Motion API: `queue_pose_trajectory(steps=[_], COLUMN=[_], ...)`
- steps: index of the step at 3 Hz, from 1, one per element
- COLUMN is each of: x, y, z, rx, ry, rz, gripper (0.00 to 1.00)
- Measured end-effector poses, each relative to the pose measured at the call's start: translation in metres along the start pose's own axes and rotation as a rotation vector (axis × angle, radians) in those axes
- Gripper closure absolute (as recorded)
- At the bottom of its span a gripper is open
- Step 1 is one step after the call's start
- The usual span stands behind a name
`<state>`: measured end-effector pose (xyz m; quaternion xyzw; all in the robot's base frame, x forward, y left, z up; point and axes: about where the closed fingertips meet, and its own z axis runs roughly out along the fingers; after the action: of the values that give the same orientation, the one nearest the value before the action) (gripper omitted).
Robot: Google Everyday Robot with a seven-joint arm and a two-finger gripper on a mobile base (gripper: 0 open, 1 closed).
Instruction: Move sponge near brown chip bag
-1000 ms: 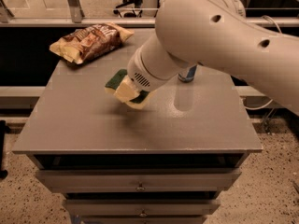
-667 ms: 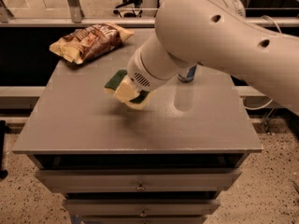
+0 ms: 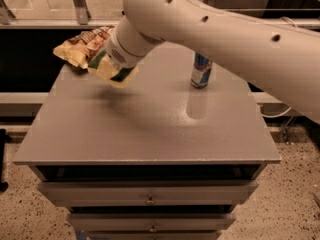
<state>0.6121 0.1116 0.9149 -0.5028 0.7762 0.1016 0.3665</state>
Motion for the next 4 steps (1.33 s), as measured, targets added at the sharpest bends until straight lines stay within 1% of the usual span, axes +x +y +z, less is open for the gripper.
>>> queue_pose_trajectory(steps=[1, 2, 3, 4], x=[-0.025, -0.033, -0.036, -0.033], y=[-0.027, -0.046, -0.060, -0.069], z=[0.039, 0.073, 0.095, 0.105], rx=[-0.007, -0.030, -0.037, -0.031], ry=[-0.009, -0.003, 0.002, 0.008], rz=[0.012, 0.024, 0.034, 0.042], gripper=[1.00, 0.86, 0.62, 0.39])
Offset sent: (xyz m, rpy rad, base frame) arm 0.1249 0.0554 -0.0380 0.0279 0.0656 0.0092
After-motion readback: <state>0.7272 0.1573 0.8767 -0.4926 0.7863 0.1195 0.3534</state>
